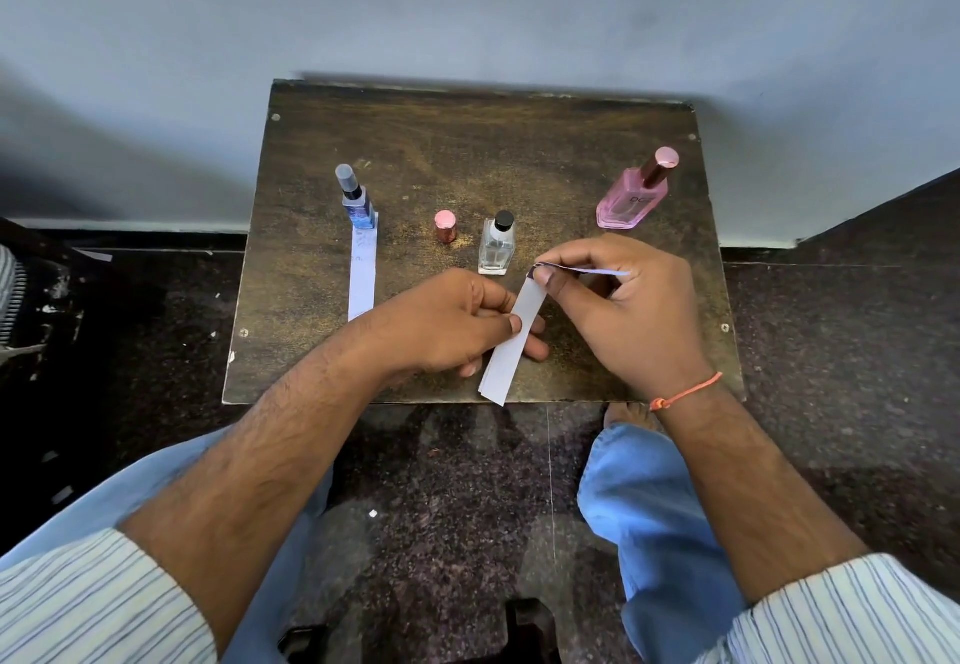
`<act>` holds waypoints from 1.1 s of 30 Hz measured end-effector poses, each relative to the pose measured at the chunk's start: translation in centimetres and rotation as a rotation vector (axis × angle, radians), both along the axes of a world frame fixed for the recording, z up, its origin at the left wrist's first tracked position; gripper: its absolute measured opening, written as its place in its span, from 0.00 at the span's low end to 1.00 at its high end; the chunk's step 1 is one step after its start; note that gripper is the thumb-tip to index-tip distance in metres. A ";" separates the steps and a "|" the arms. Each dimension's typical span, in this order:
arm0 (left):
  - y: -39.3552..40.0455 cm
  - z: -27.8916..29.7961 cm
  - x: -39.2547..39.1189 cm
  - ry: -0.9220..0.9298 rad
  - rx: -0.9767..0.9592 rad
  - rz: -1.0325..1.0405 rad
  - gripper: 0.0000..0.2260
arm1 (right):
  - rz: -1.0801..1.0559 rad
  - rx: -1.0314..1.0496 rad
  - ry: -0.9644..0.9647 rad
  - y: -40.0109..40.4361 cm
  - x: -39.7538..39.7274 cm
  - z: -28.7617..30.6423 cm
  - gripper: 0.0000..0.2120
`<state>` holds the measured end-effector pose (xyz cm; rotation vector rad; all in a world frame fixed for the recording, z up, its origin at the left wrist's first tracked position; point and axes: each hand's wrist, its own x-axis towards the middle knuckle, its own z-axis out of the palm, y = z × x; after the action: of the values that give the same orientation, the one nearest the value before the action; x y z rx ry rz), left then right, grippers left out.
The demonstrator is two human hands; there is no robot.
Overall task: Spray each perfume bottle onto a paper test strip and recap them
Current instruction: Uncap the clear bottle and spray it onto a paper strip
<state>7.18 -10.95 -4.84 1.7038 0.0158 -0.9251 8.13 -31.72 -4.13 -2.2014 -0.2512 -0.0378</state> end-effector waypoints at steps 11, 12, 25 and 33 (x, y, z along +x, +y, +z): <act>0.5 0.0 -0.2 0.033 -0.003 -0.049 0.09 | -0.081 -0.080 -0.286 0.5 -0.3 0.4 0.06; 0.5 0.1 -0.4 0.046 -0.014 -0.047 0.09 | -0.115 -0.057 -0.325 0.0 0.2 0.8 0.05; 0.2 3.1 -0.4 0.133 -0.377 0.223 0.11 | 0.029 -0.283 -0.532 -2.5 0.4 1.1 0.07; -0.3 2.7 -0.7 0.196 -0.338 0.268 0.09 | 0.038 -0.311 -0.541 -1.0 0.2 0.7 0.06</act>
<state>6.47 -11.26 -2.17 1.2600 0.2026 -0.8361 8.35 -32.68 -3.40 -2.4576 -0.6340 -0.6151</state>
